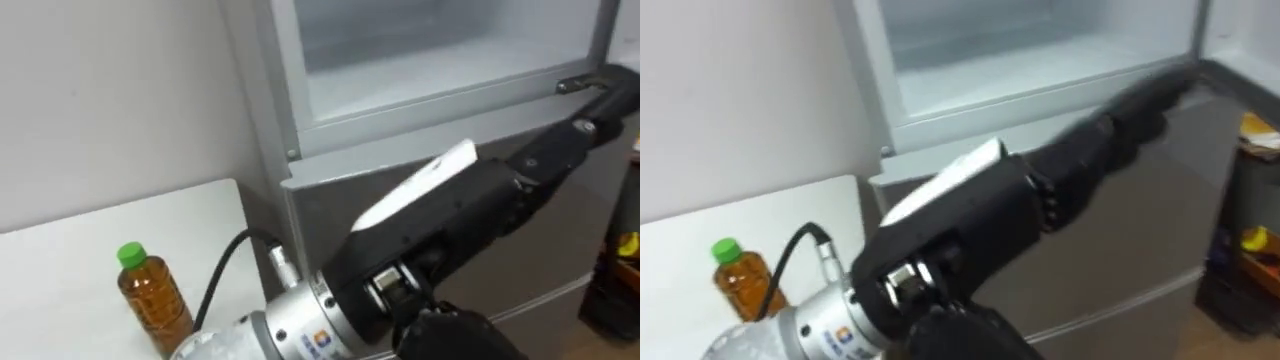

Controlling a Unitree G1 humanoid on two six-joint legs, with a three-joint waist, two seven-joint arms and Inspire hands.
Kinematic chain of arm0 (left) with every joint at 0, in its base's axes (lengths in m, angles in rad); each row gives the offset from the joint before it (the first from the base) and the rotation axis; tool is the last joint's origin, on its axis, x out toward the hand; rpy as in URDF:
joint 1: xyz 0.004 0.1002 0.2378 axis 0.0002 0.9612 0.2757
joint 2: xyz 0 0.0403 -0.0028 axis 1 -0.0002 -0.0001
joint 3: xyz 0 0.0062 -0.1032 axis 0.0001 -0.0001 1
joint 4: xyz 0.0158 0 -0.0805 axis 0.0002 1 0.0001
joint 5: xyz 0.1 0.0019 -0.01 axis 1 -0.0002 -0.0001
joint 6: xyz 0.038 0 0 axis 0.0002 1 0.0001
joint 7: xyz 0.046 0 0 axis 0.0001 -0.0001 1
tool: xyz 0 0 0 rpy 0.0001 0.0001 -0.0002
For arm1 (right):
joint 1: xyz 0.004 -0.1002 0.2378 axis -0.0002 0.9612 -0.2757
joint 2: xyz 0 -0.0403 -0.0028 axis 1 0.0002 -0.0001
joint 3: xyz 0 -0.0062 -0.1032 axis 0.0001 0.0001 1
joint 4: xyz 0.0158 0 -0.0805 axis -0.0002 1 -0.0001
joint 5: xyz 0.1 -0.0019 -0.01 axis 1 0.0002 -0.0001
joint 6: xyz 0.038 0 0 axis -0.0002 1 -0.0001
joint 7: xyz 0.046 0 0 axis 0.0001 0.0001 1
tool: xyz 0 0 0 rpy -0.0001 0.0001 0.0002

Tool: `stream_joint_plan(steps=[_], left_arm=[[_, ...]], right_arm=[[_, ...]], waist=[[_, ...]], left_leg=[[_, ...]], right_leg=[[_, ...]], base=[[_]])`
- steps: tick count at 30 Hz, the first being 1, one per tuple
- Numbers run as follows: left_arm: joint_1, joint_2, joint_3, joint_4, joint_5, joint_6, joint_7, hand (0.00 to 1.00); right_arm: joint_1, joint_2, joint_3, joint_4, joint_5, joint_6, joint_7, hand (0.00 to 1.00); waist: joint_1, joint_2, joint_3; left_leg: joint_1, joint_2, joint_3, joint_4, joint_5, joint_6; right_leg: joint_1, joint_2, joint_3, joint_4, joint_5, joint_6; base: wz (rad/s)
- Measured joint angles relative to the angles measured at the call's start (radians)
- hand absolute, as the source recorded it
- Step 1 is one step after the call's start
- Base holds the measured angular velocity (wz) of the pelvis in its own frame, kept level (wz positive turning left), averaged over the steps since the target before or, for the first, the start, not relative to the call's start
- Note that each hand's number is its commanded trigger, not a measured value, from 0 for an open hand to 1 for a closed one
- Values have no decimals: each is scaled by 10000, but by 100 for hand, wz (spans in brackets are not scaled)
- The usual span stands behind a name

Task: Put the bottle in the upper fridge

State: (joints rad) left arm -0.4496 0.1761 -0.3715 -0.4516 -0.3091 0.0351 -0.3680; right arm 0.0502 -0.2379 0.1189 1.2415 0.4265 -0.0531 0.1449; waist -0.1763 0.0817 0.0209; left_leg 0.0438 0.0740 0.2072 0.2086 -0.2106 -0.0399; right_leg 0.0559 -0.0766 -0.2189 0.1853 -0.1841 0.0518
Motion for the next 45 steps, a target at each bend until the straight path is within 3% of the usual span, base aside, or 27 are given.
stream_joint_plan(steps=[4,5,9,13,16,19,22,24,29,35,38,42,45], left_arm=[[0,250,723,-5,241,-210,463,0],[0,307,950,-11,330,-246,530,0],[40,655,1896,-164,754,-447,1197,0],[227,770,2885,-507,842,-739,1676,0],[718,968,4012,-836,710,-906,2077,0],[750,1325,5093,-845,734,-1034,2479,0],[791,1426,6026,-848,754,-1287,3046,0],[1066,1612,6642,-850,700,-1493,3380,0],[2463,1642,8421,-817,648,-1709,4418,0],[4186,1346,9475,-779,646,-1778,5404,0],[5404,487,9718,-771,763,-1981,5861,0],[6671,-292,9428,-238,847,-2124,6232,0],[7794,-807,8992,1606,383,-2257,6540,0]], right_arm=[[-73,35,103,12,-476,-23,3,0],[-88,75,143,74,-514,-28,11,0],[-133,170,132,203,-864,-26,-2,0],[-79,230,92,250,-1170,-34,31,0],[205,246,-268,244,-1163,-57,87,0],[306,264,-369,297,-1142,-107,130,0],[494,265,-463,264,-1205,-113,208,0],[534,260,-620,242,-1254,-114,238,0],[897,254,-980,201,-1123,-218,329,0],[1013,266,-1394,201,-1160,-215,448,0],[1282,314,-1451,-65,-1133,-258,405,0],[1546,464,-1426,-371,-1091,-333,229,0],[1711,571,-1437,-442,-1089,-423,75,0]], waist=[[460,-13,-38],[595,9,-108],[1068,36,-168],[1452,52,-171],[1602,80,-187],[2000,101,-190],[2409,128,-205],[2594,131,-198],[2914,191,-180],[3128,129,-170],[3165,89,-183],[3263,-8,-186],[3220,-139,-203]], left_leg=[[-105,-29,-380,126,1,-2],[-136,-31,-544,162,1,-2],[-131,-40,-760,220,8,-10],[-117,-57,-858,227,11,-14],[-63,-114,-1010,231,13,-13],[-82,-162,-1094,297,12,-12],[-62,-200,-1161,304,17,-5],[-67,-217,-1230,332,19,-2],[-22,-319,-1528,309,39,-13],[-192,-420,-1887,308,41,-16],[-240,-452,-1960,308,41,-15],[-286,-464,-2129,288,42,-18],[-145,-476,-2128,287,42,-18]], right_leg=[[144,-28,-361,-3,1,-1],[182,-28,-485,-4,1,-1],[320,-29,-715,-10,0,-1],[451,-31,-751,-20,0,0],[624,-62,-921,-86,-4,6],[682,-92,-1033,-172,-6,5],[738,-121,-1074,-181,-53,-3],[776,-136,-1138,-166,-104,-13],[872,-224,-1396,-19,-341,4],[870,-279,-1750,9,-459,44],[879,-305,-1908,-11,-477,72],[897,-292,-2027,-1,-483,83],[1045,-301,-2062,-15,-491,95]], base=[[26],[33],[18],[4],[16],[8],[9],[10],[16],[18],[8],[12],[0]])
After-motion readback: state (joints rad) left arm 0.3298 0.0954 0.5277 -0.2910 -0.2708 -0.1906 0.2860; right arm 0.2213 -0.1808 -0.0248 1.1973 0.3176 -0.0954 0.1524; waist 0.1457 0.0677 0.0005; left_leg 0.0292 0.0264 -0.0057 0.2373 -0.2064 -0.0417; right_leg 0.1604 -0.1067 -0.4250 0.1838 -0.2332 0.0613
